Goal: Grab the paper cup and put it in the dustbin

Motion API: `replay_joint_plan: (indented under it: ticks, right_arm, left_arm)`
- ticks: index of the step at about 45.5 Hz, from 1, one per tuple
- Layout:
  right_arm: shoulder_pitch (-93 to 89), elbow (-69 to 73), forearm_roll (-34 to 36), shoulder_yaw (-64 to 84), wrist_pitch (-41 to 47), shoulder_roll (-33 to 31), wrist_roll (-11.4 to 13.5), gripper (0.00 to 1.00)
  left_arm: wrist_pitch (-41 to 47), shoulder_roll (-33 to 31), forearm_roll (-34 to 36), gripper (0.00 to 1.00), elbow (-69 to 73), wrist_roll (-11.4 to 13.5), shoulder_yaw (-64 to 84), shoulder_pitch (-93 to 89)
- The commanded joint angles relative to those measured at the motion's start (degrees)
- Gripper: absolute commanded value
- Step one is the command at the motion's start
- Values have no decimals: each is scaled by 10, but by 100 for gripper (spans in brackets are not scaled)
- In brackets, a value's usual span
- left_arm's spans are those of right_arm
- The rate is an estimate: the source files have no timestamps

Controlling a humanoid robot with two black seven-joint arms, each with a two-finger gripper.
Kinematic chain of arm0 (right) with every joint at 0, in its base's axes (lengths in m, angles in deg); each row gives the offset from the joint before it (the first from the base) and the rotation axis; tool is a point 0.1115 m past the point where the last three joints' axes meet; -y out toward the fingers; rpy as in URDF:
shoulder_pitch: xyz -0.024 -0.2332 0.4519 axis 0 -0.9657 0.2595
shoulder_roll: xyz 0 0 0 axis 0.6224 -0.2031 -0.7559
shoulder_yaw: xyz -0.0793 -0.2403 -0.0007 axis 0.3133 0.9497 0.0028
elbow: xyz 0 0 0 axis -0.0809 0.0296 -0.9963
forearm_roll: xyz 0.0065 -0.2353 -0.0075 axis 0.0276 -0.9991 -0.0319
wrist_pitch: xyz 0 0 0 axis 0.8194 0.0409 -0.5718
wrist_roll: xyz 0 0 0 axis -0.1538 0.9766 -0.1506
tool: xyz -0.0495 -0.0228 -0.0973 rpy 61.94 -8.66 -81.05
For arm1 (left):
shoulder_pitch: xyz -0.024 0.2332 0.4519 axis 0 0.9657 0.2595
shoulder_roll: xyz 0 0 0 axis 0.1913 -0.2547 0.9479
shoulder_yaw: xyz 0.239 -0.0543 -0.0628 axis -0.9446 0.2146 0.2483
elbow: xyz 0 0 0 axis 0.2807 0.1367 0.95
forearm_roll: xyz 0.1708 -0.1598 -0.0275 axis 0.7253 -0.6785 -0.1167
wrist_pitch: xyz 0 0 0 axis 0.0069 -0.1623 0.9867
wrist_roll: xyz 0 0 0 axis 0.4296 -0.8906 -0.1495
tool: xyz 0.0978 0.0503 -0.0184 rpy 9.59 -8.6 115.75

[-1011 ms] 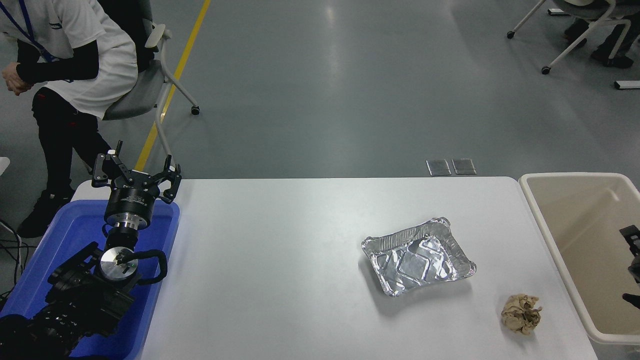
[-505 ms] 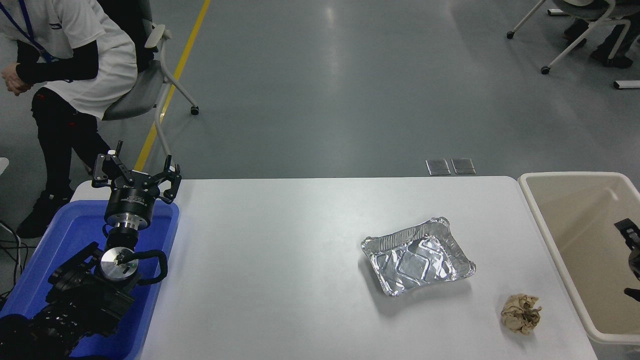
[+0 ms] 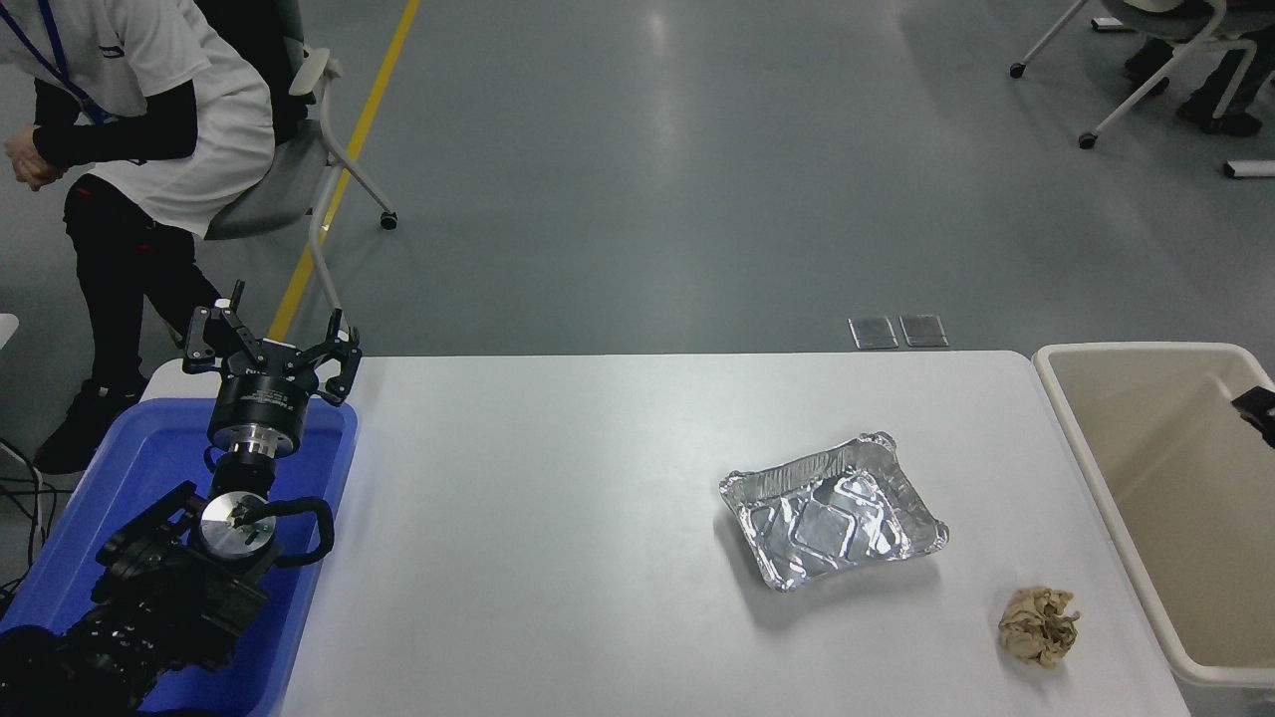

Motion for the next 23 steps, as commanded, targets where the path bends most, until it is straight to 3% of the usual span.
replay_joint_plan:
  ticks: [1,13,23]
  right_arm:
    - [127,97,3,149,13,-12,-2,100]
    - [206,154,3,205,63,-4,-1,100]
    - [279,172,3,264,157,30,-1,100]
  left_arm:
    - [0,1,0,99,0,0,0,0]
    - [0,1,0,99,0,0,0,0]
    - [0,0,0,99,0,0,0,0]
